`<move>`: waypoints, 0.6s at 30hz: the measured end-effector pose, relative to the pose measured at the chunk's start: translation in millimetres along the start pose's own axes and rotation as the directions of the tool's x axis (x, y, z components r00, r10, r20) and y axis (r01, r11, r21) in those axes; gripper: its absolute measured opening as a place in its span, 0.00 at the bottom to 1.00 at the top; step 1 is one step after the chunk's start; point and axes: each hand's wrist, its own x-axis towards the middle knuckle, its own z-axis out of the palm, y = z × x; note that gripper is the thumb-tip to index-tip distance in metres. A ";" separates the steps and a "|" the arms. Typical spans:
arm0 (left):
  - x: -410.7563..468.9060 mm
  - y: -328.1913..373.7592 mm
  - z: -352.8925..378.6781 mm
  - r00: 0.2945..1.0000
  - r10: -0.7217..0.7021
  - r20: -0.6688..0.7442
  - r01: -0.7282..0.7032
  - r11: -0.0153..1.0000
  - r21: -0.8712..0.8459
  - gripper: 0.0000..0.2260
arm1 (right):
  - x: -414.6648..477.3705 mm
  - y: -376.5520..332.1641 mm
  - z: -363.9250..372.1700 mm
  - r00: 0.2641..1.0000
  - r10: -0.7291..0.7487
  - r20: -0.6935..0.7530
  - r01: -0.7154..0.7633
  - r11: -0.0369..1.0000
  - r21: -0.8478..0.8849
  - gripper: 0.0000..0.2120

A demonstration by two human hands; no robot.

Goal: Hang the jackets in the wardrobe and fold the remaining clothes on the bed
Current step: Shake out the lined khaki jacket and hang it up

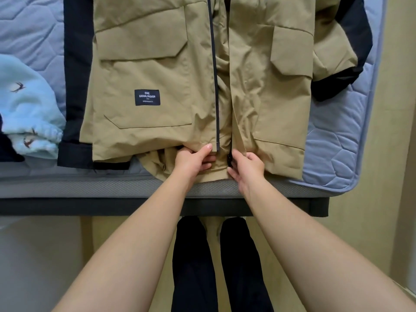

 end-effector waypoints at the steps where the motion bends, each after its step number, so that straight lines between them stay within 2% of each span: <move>1: -5.3 1.5 -0.8 1.000 0.015 0.003 -0.015 1.000 0.007 0.06 | -6.8 1.8 -1.8 0.999 0.006 0.041 -0.010 0.995 0.095 0.11; 3: -18.8 6.9 -2.0 0.998 0.055 0.011 -0.055 0.998 0.029 0.03 | -20.7 1.4 -6.6 0.989 -0.025 0.143 -0.003 0.982 0.188 0.08; 6: -39.4 18.4 -3.0 0.994 0.109 0.019 -0.110 0.993 0.046 0.05 | -40.5 -4.0 -12.0 0.952 -0.108 0.286 0.061 0.984 0.169 0.04; 9: -59.3 31.2 -3.7 0.983 0.183 0.016 -0.184 0.981 0.062 0.07 | -60.4 -11.4 -15.0 0.904 -0.137 0.406 0.053 0.976 0.211 0.04; 13: -82.0 40.3 -6.9 0.951 0.309 -0.005 -0.306 0.945 0.111 0.16 | -80.8 -20.1 -15.5 0.886 -0.150 0.439 -0.019 0.933 0.358 0.04; 16: -94.8 45.5 -8.6 0.929 0.370 -0.002 -0.368 0.923 0.109 0.17 | -92.4 -21.8 -12.4 0.869 -0.149 0.471 -0.081 0.898 0.433 0.05; 18: -100.7 47.8 -7.3 0.913 0.408 -0.011 -0.405 0.909 0.094 0.17 | -97.9 -21.7 -9.9 0.863 -0.147 0.484 -0.112 0.878 0.465 0.11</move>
